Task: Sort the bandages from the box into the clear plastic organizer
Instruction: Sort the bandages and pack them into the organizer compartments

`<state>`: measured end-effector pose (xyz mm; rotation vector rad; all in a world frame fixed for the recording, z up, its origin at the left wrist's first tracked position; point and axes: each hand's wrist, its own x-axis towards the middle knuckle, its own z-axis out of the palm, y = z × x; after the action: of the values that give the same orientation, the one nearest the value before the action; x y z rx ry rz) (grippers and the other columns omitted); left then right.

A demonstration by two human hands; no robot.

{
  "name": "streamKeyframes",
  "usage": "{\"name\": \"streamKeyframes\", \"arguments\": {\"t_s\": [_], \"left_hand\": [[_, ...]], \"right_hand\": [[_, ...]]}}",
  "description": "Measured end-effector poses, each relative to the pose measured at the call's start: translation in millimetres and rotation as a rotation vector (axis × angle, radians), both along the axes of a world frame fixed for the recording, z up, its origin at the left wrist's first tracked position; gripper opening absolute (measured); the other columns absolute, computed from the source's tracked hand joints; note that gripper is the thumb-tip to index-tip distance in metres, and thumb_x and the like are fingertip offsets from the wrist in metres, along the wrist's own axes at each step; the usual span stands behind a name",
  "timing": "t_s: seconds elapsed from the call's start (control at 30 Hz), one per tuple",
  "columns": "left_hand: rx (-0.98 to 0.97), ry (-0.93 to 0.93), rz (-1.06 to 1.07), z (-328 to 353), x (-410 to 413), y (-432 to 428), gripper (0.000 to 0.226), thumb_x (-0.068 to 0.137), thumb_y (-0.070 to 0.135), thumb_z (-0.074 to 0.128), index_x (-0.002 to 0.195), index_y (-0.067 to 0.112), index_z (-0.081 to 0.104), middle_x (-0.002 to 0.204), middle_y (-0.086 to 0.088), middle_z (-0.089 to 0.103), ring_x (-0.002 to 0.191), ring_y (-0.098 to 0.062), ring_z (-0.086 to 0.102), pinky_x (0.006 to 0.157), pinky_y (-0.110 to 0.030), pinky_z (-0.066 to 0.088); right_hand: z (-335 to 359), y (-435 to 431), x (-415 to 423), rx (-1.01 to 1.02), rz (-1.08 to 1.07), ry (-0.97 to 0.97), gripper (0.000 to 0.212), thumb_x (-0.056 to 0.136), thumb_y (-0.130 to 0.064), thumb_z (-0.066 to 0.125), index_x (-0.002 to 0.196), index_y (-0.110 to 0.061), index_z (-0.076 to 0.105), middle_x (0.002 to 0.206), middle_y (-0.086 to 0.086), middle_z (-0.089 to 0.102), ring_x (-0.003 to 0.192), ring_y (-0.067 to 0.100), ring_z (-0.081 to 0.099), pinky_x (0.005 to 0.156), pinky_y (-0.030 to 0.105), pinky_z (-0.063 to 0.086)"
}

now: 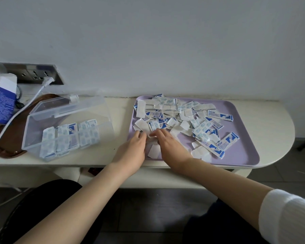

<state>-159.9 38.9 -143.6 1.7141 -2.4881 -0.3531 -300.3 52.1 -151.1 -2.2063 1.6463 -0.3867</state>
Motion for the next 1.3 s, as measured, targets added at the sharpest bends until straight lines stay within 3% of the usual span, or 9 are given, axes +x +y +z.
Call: {"name": "streamKeyframes", "arguments": {"t_s": [0.13, 0.23, 0.37, 0.63, 0.83, 0.9, 0.97, 1.07, 1.3], "left_hand": [[-0.024, -0.193, -0.043, -2.4, -0.4, 2.9, 0.030, 0.092, 0.007, 0.041, 0.120, 0.009, 0.035, 0.124, -0.009, 0.037, 0.110, -0.027, 0.052, 0.069, -0.031, 0.036], [-0.032, -0.211, -0.059, -7.0, -3.3, 0.8, 0.033, 0.089, 0.007, 0.041, 0.122, 0.008, 0.034, 0.125, -0.011, 0.037, 0.111, -0.027, 0.052, 0.077, -0.033, 0.042], [-0.033, -0.150, -0.042, -7.9, -2.2, 1.9, 0.026, 0.091, 0.010, 0.041, 0.117, 0.011, 0.037, 0.122, -0.008, 0.041, 0.110, -0.026, 0.051, 0.071, -0.032, 0.039], [0.030, -0.238, 0.021, -4.7, -6.7, 4.3, 0.027, 0.095, 0.021, 0.036, 0.119, 0.010, 0.036, 0.126, -0.012, 0.036, 0.119, -0.030, 0.037, 0.094, -0.033, 0.032], [0.068, -0.209, -0.040, -0.2, 2.0, -3.0, 0.022, 0.094, 0.014, 0.036, 0.115, 0.007, 0.041, 0.121, -0.014, 0.042, 0.113, -0.031, 0.045, 0.089, -0.035, 0.037], [0.107, -0.085, -0.055, 3.0, 7.7, -3.4, 0.017, 0.095, 0.012, 0.035, 0.110, 0.007, 0.043, 0.114, -0.016, 0.050, 0.102, -0.034, 0.052, 0.082, -0.039, 0.041], [0.134, 0.032, -0.053, 9.4, 14.7, -2.1, 0.014, 0.098, 0.015, 0.035, 0.108, 0.009, 0.041, 0.095, -0.015, 0.057, 0.085, -0.035, 0.056, 0.068, -0.038, 0.041], [0.141, 0.108, -0.059, 18.4, 25.4, 0.3, 0.020, 0.100, 0.024, 0.034, 0.115, 0.014, 0.043, 0.086, -0.012, 0.059, 0.079, -0.034, 0.056, 0.066, -0.038, 0.043], [0.269, 0.307, 0.017, 35.3, 54.9, 6.2, 0.022, 0.100, 0.023, 0.038, 0.092, 0.020, 0.059, 0.062, 0.003, 0.065, 0.055, -0.013, 0.056, 0.060, -0.027, 0.044]], "right_hand": [[-1.2, 1.9, -3.1, 0.054, 0.032, 0.136, 0.058, 0.085, 0.011, 0.041, 0.139, -0.004, 0.029, 0.145, 0.009, 0.023, 0.135, 0.021, 0.029, 0.102, 0.018, 0.022], [1.6, 2.3, -1.5, 0.068, 0.039, 0.153, 0.059, 0.083, 0.015, 0.041, 0.138, -0.004, 0.031, 0.148, 0.008, 0.019, 0.133, 0.021, 0.032, 0.097, 0.020, 0.031], [5.3, -1.8, -5.2, 0.042, 0.057, 0.167, 0.060, 0.079, 0.019, 0.038, 0.135, -0.004, 0.037, 0.155, 0.002, 0.016, 0.138, 0.017, 0.029, 0.096, 0.025, 0.036], [-2.9, -8.6, -11.3, 0.025, 0.075, 0.122, 0.052, 0.087, 0.015, 0.035, 0.134, -0.007, 0.045, 0.151, 0.003, 0.030, 0.143, 0.016, 0.019, 0.106, 0.029, 0.032], [-2.4, -14.6, -9.4, -0.033, 0.056, -0.027, 0.045, 0.090, 0.016, 0.034, 0.121, -0.006, 0.059, 0.138, 0.005, 0.048, 0.142, 0.019, 0.024, 0.107, 0.034, 0.035], [2.7, -15.5, -6.7, -0.054, 0.036, -0.047, 0.040, 0.089, 0.014, 0.036, 0.116, -0.003, 0.060, 0.131, 0.009, 0.054, 0.134, 0.023, 0.036, 0.102, 0.032, 0.037], [6.0, -17.4, -6.7, -0.062, 0.001, -0.073, 0.031, 0.089, 0.010, 0.040, 0.106, -0.004, 0.062, 0.110, 0.011, 0.061, 0.107, 0.027, 0.053, 0.086, 0.034, 0.044], [8.6, -18.6, -9.0, -0.005, -0.021, -0.104, 0.024, 0.091, 0.006, 0.041, 0.094, -0.008, 0.061, 0.085, 0.005, 0.063, 0.075, 0.024, 0.055, 0.071, 0.036, 0.046], [29.5, -10.4, 13.2, 0.172, -0.010, -0.341, 0.024, 0.096, -0.001, 0.040, 0.089, -0.011, 0.061, 0.078, 0.000, 0.064, 0.064, 0.014, 0.057, 0.063, 0.013, 0.047]]}}
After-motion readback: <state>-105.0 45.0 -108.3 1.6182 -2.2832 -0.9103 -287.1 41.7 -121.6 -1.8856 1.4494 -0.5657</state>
